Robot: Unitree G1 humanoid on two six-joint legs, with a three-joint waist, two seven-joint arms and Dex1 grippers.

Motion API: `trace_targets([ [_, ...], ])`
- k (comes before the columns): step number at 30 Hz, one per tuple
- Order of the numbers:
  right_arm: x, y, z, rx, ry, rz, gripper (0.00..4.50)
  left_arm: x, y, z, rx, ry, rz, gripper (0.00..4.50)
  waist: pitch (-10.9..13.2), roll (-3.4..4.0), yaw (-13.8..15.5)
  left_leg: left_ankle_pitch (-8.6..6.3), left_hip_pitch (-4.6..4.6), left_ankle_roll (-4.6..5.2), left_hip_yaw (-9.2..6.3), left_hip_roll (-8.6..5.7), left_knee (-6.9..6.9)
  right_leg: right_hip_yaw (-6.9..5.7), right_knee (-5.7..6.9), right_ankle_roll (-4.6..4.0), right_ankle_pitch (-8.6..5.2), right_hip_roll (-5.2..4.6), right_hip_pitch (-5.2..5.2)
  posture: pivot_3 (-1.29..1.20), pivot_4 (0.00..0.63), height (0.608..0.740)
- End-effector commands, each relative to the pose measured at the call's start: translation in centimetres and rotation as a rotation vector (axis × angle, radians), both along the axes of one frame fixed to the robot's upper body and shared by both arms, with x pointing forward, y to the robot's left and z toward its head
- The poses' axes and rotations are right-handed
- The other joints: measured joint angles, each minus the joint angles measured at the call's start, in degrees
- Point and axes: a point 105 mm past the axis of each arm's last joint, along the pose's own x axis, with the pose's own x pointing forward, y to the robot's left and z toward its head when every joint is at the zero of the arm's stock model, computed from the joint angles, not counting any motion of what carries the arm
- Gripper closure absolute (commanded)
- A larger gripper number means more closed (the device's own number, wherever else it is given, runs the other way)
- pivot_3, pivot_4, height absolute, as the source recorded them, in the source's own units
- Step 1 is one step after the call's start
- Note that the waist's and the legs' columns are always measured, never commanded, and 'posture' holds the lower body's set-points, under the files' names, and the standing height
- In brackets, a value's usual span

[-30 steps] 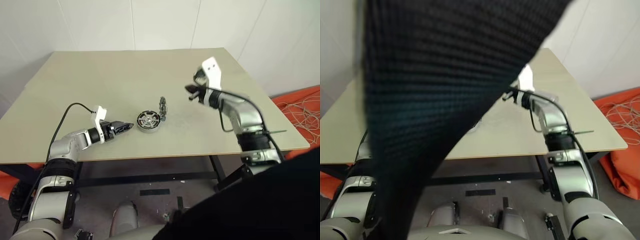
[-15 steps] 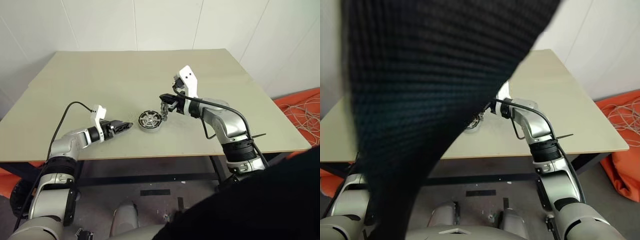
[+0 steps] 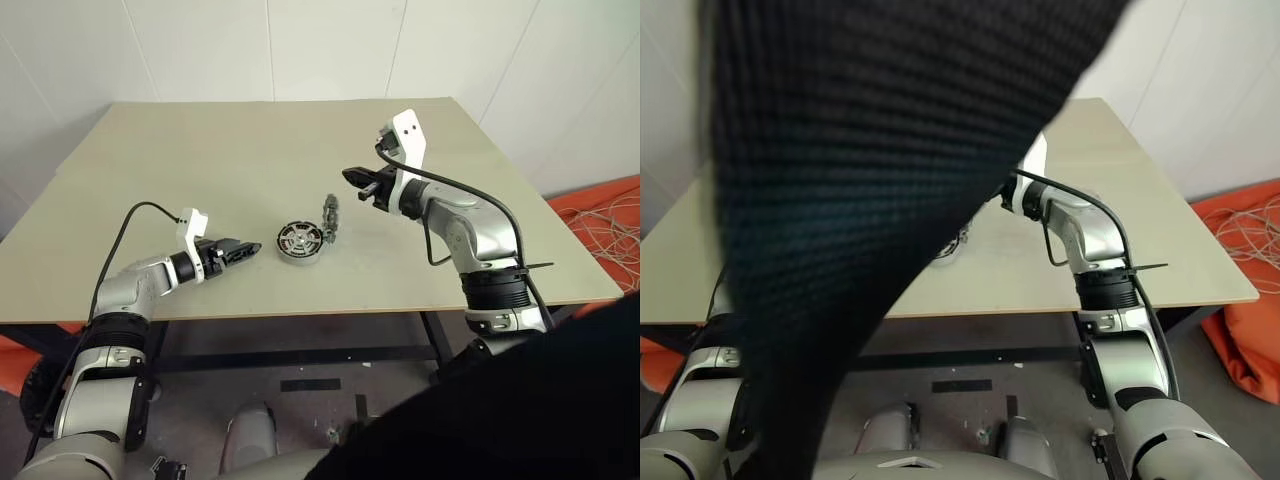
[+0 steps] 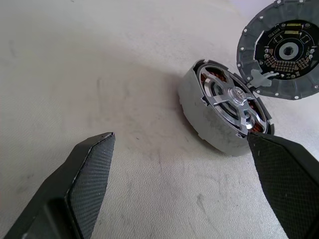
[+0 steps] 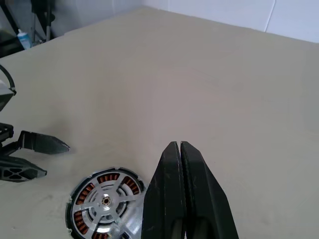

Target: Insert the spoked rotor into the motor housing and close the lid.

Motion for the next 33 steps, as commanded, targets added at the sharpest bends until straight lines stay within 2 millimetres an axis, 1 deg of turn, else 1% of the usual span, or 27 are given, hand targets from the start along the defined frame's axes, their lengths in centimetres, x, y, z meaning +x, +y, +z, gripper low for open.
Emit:
trace_targets([
  [1, 0.0, -0.4, 1.4, 0.016, -0.048, -0.009, 4.49, 0.7, -0.2, 1.5, 0.005, -0.056, -0.008, 0.0, 0.0, 0.0, -0.1, 0.0, 0.0, 0.0, 0.01, 0.0, 0.0, 0.0, 0.0, 0.0, 0.0, 0.0, -0.01, 0.0, 0.0, 0.74],
  [3, -0.2, -0.3, -1.3, -0.043, 0.005, -0.014, 4.49, 0.8, -0.2, 1.6, 0.006, -0.058, -0.007, 0.0, 0.0, -0.01, -0.2, 0.0, 0.0, 0.0, 0.01, 0.0, 0.0, 0.0, 0.0, 0.0, 0.0, 0.0, -0.01, 0.0, 0.0, 0.74],
  [4, -0.3, -0.3, -2.2, -0.071, 0.019, -0.015, 4.49, 0.8, -0.2, 1.6, 0.006, -0.059, -0.007, 0.0, 0.0, -0.03, -0.1, 0.0, 0.0, 0.0, 0.01, 0.0, 0.0, 0.0, 0.0, 0.0, 0.0, 0.0, 0.0, 0.0, 0.0, 0.74],
  [6, -0.3, -0.5, -3.9, -0.121, 0.041, -0.036, 4.49, 0.8, -0.2, 1.7, 0.011, -0.062, -0.01, 0.0, 0.0, -0.03, -0.1, 0.0, 0.02, 0.0, 0.01, 0.0, 0.01, -0.02, -0.02, 0.0, 0.0, 0.0, 0.04, 0.0, 0.0, 0.74],
  [9, -0.5, -0.6, -5.6, -0.125, 0.078, -0.044, 4.49, 0.8, -0.2, 1.8, 0.016, -0.067, -0.015, 0.0, 0.0, -0.03, -0.1, 0.0, -0.01, 0.0, 0.01, -0.01, 0.03, -0.01, 0.0, 0.0, 0.0, -0.01, 0.02, 0.0, 0.0, 0.74],
  [11, -0.5, -0.5, -6.0, -0.12, 0.087, -0.045, 4.49, 0.8, -0.2, 1.8, 0.016, -0.069, -0.014, 0.0, 0.0, -0.03, -0.1, 0.0, 0.0, 0.0, 0.01, -0.01, 0.03, -0.01, 0.01, 0.0, 0.0, -0.01, 0.01, 0.0, 0.0, 0.74],
  [16, -0.8, 0.3, -5.5, -0.085, 0.086, -0.008, 4.49, 0.8, 0.0, 1.9, 0.019, -0.071, -0.009, 0.0, 0.0, -0.03, -0.2, 0.0, 0.0, 0.0, 0.01, 0.0, 0.02, -0.01, 0.0, 0.0, 0.0, -0.01, 0.02, 0.0, 0.0, 0.74],
  [21, -1.6, 2.3, -5.4, -0.05, 0.104, 0.047, 4.49, 0.7, 0.0, 1.9, 0.017, -0.071, -0.006, 0.0, 0.0, -0.03, -0.2, -0.01, 0.0, 0.01, 0.0, 0.0, 0.02, -0.02, 0.0, 0.0, 0.0, -0.01, 0.02, 0.0, 0.0, 0.74],
  [23, -2.0, 3.1, -5.9, -0.04, 0.121, 0.066, 4.49, 0.7, 0.1, 1.9, 0.017, -0.071, -0.006, 0.0, 0.0, -0.03, -0.2, 0.0, 0.0, 0.01, 0.0, 0.0, 0.02, -0.02, 0.01, 0.0, 0.0, -0.01, 0.02, 0.0, 0.0, 0.74],
  [26, -3.0, 4.8, -7.3, -0.047, 0.156, 0.114, 4.49, 0.7, 0.1, 1.9, 0.018, -0.07, -0.005, 0.0, 0.0, -0.03, -0.2, -0.01, 0.01, 0.01, -0.01, 0.0, 0.02, -0.02, 0.0, 0.0, 0.0, -0.01, 0.02, 0.0, 0.0, 0.74],
  [29, -4.0, 6.3, -7.9, -0.039, 0.183, 0.172, 4.49, 0.6, 0.2, 1.8, 0.021, -0.067, -0.004, 0.0, 0.0, -0.03, -0.3, -0.01, 0.01, 0.01, -0.02, 0.0, 0.0, -0.02, 0.0, 0.0, 0.0, -0.01, 0.0, 0.0, 0.0, 0.74],
  [31, -4.3, 6.8, -8.4, -0.035, 0.202, 0.187, 4.49, 0.6, 0.3, 1.8, 0.022, -0.067, -0.003, 0.0, 0.0, -0.03, -0.3, -0.01, 0.01, 0.01, -0.03, 0.0, -0.01, -0.02, 0.0, 0.0, 0.0, -0.01, 0.0, 0.0, 0.0, 0.74],
  [33, -4.2, 6.9, -8.9, -0.042, 0.214, 0.181, 4.49, 0.6, 0.3, 1.8, 0.022, -0.068, -0.002, 0.0, 0.0, -0.03, -0.3, -0.01, 0.01, 0.02, -0.04, 0.0, 0.0, -0.01, 0.01, 0.0, 0.0, -0.01, 0.01, 0.0, 0.0, 0.74],
])
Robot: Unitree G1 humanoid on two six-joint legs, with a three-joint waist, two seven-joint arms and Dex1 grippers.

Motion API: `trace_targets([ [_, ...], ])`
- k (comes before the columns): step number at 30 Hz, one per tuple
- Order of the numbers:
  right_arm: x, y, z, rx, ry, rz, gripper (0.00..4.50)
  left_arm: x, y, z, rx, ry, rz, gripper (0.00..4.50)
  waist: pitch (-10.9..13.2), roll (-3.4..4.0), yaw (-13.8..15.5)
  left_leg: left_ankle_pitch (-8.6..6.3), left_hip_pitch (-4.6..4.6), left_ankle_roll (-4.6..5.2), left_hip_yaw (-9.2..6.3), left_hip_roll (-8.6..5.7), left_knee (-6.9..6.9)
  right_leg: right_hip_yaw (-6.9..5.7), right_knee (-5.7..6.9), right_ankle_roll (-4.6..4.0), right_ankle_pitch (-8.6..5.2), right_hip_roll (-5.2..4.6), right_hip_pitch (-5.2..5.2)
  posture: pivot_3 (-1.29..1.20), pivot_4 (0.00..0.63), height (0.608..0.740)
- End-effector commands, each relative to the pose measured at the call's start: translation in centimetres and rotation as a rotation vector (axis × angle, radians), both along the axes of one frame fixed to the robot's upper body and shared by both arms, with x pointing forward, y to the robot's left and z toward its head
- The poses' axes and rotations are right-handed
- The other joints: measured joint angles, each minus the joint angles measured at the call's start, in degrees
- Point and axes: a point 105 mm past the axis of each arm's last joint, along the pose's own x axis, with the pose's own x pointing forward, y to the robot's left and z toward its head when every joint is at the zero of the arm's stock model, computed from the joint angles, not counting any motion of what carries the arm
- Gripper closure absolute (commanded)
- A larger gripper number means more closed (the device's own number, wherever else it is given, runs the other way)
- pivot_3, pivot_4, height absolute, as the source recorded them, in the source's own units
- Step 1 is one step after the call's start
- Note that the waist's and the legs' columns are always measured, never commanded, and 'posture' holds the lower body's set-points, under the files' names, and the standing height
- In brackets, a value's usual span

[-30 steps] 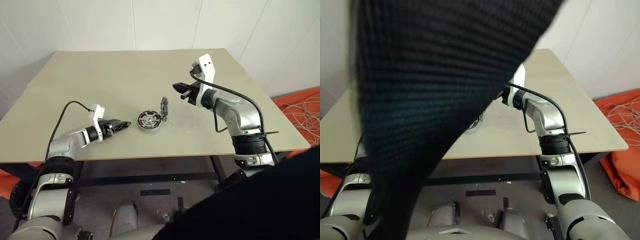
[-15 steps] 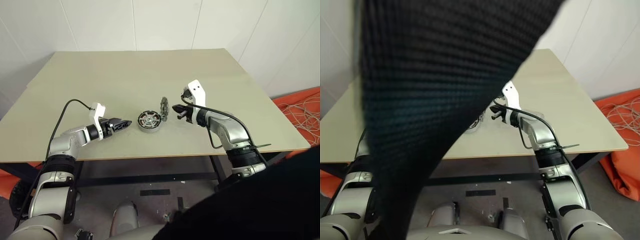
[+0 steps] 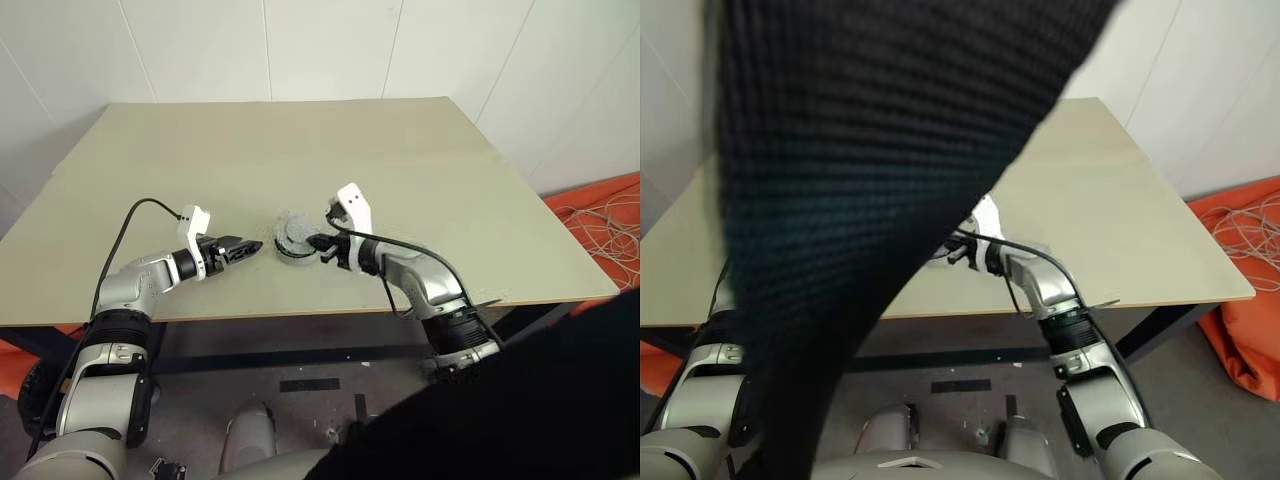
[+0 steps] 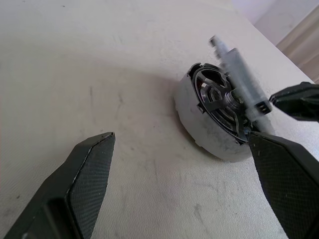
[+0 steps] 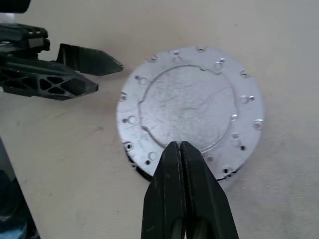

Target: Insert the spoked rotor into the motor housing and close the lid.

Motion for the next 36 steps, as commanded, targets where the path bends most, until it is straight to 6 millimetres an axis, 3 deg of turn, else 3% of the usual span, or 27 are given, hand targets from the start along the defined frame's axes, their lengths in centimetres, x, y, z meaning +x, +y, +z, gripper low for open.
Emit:
trace_targets([
  [1, 0.2, 0.6, 1.0, 0.02, -0.037, 0.016, 4.49, 0.3, 0.4, 1.6, 0.008, -0.059, 0.002, 0.0, 0.0, 0.0, 0.0, 0.0, 0.0, 0.0, 0.0, 0.0, 0.0, 0.0, 0.0, 0.0, 0.0, 0.0, 0.01, 0.0, 0.0, 0.74],
  [8, 0.8, 0.3, 0.0, 0.002, -0.021, -0.009, 4.49, -0.1, 0.2, 2.4, -0.001, -0.077, -0.032, 0.0, 0.0, 0.0, 0.0, 0.01, 0.01, -0.01, -0.01, 0.0, 0.0, 0.0, 0.0, 0.0, 0.0, 0.0, 0.02, 0.0, 0.0, 0.74],
  [13, 0.9, 0.1, 0.4, 0.01, -0.036, -0.008, 4.49, -0.2, -0.1, 3.3, -0.016, -0.101, -0.059, 0.0, 0.0, 0.0, 0.0, 0.0, 0.02, 0.0, 0.0, 0.0, 0.0, 0.0, 0.01, 0.0, 0.0, 0.0, 0.02, 0.0, 0.0, 0.74],
  [20, 2.0, -0.8, 4.4, 0.091, -0.141, -0.018, 4.49, -0.3, -0.9, 4.7, 0.001, -0.215, -0.111, 0.0, 0.0, 0.0, 0.0, 0.0, 0.01, 0.0, 0.0, 0.0, 0.0, 0.0, 0.01, 0.0, 0.0, 0.0, 0.02, 0.0, 0.0, 0.74],
  [26, 2.3, -0.2, 7.8, 0.223, -0.185, -0.004, 4.49, -0.5, -1.4, 5.8, -0.012, -0.365, -0.145, 0.0, 0.0, 0.0, 0.0, 0.01, 0.0, -0.02, 0.02, 0.01, -0.03, 0.0, -0.01, 0.0, 0.0, 0.01, -0.01, 0.0, 0.0, 0.74],
  [36, 2.7, 0.3, 3.4, 0.183, -0.074, -0.026, 4.49, -0.7, -1.1, 5.1, -0.053, -0.456, -0.141, 0.0, 0.0, 0.0, 0.0, 0.01, 0.0, -0.02, 0.06, 0.0, -0.01, 0.0, 0.0, 0.0, 0.0, 0.0, -0.01, 0.0, 0.0, 0.74],
])
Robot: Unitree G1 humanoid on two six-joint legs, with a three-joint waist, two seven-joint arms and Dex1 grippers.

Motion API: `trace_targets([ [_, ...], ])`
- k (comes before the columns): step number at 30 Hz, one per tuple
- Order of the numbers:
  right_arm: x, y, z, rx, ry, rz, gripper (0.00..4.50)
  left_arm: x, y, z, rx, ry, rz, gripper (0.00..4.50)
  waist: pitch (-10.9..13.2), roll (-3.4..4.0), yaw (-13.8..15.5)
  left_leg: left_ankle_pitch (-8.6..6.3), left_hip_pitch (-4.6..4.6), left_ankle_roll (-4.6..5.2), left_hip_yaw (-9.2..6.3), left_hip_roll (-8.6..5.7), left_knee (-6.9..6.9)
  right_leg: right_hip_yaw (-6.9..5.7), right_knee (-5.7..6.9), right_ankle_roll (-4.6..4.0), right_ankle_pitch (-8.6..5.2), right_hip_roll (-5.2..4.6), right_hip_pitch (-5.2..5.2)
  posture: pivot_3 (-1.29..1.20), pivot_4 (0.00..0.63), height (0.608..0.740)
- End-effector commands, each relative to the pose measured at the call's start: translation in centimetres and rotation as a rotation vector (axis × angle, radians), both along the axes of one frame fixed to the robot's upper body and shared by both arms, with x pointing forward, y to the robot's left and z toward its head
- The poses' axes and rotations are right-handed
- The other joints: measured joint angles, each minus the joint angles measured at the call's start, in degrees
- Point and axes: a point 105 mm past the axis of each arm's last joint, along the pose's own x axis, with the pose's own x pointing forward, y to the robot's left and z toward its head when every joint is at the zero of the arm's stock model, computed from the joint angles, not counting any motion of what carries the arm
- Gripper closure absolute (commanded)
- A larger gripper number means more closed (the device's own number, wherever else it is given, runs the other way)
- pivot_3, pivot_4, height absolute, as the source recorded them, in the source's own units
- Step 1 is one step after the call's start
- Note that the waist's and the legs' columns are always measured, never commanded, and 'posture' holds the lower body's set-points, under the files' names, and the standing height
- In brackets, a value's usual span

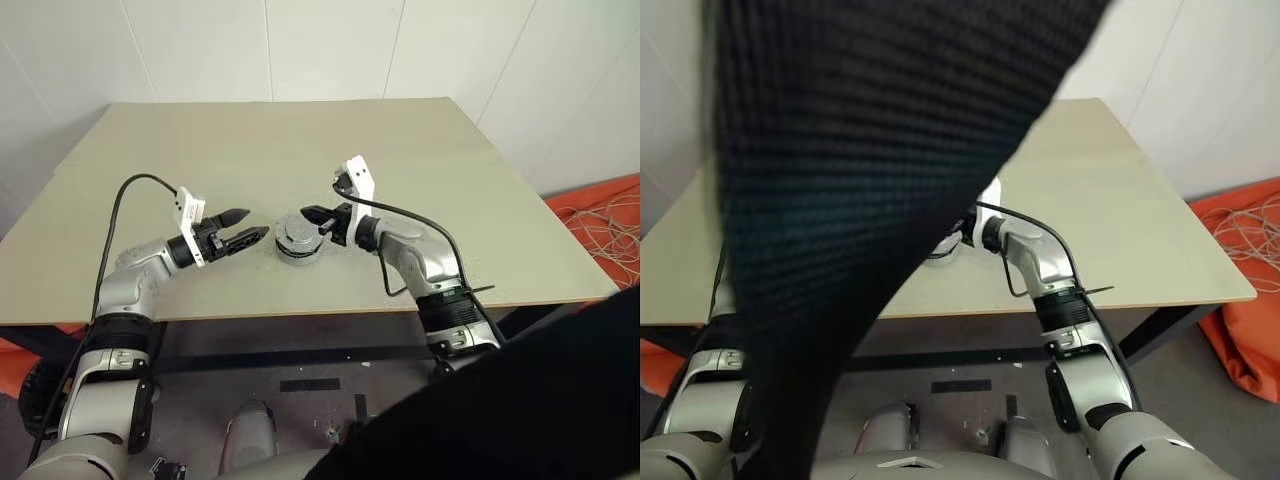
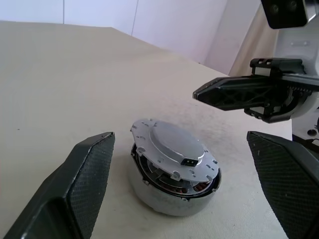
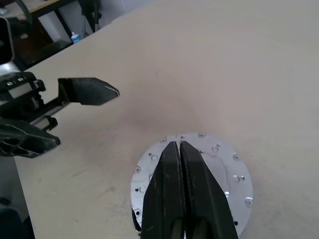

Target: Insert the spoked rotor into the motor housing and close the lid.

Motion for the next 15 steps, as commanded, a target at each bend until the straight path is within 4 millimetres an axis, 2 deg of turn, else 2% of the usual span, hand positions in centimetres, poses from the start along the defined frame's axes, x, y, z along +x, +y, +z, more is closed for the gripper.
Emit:
trace_targets([
  [1, 0.1, 0.2, 0.0, 0.012, -0.015, 0.005, 4.49, 0.0, 0.4, 0.6, -0.022, -0.066, 0.009, 0.0, 0.0, 0.0, 0.0, 0.0, -0.01, 0.0, 0.0, 0.0, 0.0, 0.0, 0.0, 0.0, 0.0, 0.0, 0.0, 0.0, 0.0, 0.74],
  [9, 0.7, 0.2, -1.2, 0.051, 0.036, -0.032, 4.49, 0.1, 0.5, 0.4, -0.023, -0.085, 0.019, 0.0, 0.0, 0.0, 0.0, -0.01, -0.02, 0.01, 0.02, 0.02, -0.01, -0.01, 0.01, 0.0, 0.0, 0.01, -0.04, 0.0, 0.0, 0.74],
  [15, 0.3, 0.4, -2.4, 0.092, 0.11, -0.038, 4.49, 0.3, 0.7, 0.5, -0.019, -0.098, 0.033, 0.0, 0.0, 0.0, 0.1, -0.01, -0.03, 0.02, 0.02, 0.02, -0.01, -0.01, 0.02, 0.0, 0.0, 0.0, -0.04, 0.0, 0.0, 0.74],
])
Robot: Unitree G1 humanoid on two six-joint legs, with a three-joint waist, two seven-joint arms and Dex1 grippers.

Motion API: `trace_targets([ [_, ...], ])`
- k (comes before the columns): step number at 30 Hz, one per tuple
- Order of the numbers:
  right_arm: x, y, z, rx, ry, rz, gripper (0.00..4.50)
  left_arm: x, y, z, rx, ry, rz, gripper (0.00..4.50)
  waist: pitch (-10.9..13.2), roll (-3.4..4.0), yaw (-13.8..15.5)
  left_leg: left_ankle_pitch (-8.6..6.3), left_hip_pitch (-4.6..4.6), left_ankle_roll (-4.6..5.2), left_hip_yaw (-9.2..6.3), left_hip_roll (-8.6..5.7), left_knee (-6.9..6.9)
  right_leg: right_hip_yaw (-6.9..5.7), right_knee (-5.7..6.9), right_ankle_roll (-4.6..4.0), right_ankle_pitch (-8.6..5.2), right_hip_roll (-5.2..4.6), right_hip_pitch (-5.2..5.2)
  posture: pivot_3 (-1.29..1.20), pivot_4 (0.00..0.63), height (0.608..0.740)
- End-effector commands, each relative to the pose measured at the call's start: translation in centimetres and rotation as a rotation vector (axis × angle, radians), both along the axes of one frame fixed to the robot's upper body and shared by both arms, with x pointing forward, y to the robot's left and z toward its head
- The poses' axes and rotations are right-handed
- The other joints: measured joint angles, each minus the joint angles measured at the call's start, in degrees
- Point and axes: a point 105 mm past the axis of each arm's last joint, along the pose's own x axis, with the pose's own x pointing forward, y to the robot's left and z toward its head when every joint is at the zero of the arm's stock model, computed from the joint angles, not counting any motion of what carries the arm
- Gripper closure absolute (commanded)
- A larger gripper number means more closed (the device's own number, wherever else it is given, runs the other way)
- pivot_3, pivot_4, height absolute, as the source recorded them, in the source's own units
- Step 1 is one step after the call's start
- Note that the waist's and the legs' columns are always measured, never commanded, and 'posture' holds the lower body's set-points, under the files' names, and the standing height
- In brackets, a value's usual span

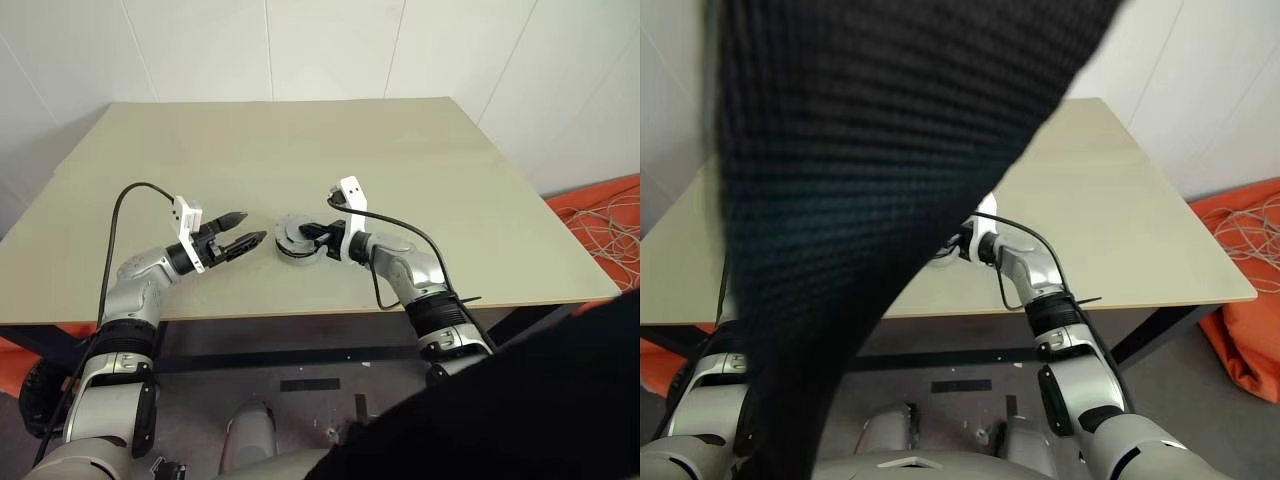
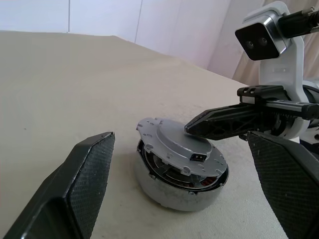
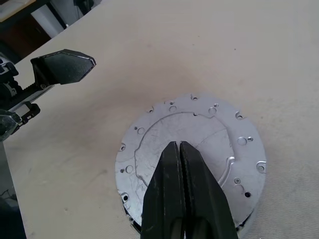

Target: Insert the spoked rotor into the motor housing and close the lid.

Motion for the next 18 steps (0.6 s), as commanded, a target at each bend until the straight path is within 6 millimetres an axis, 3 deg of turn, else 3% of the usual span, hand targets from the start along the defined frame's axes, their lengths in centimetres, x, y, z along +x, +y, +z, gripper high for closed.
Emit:
trace_targets([
  [1, 0.2, -0.4, -0.5, 0.039, 0.035, -0.035, 4.49, 0.4, 0.5, 1.4, -0.009, -0.061, 0.021, 0.0, 0.0, 0.0, 0.0, 0.0, 0.0, 0.0, 0.0, 0.0, 0.0, 0.0, 0.0, 0.0, 0.0, 0.0, 0.0, 0.0, 0.0, 0.74],
  [11, -1.1, -1.4, -3.5, -0.047, 0.09, -0.044, 4.49, 0.6, 1.0, 1.4, -0.003, -0.074, 0.043, 0.0, 0.0, -0.02, 0.1, -0.07, 0.35, 0.11, -0.01, 0.0, -0.02, 0.03, 0.0, 0.02, -0.02, -0.01, 0.29, 0.0, 0.0, 0.74],
  [16, -1.4, -1.3, -3.4, -0.033, 0.076, -0.053, 4.49, 0.6, 1.1, 1.3, -0.005, -0.074, 0.045, 0.0, 0.0, -0.04, 0.1, -0.07, 0.59, 0.11, -0.06, 0.0, -0.09, 0.09, 0.0, 0.36, -0.22, -0.02, 0.43, 0.0, 0.0, 0.74],
  [18, -1.1, -1.4, -2.4, 0.02, 0.063, -0.079, 4.49, 0.6, 1.1, 1.3, -0.005, -0.072, 0.046, 0.0, 0.0, -0.04, 0.1, -0.07, 0.6, 0.11, -0.06, 0.0, -0.11, 0.09, 0.01, 0.35, -0.21, -0.02, 0.43, 0.0, 0.0, 0.74],
])
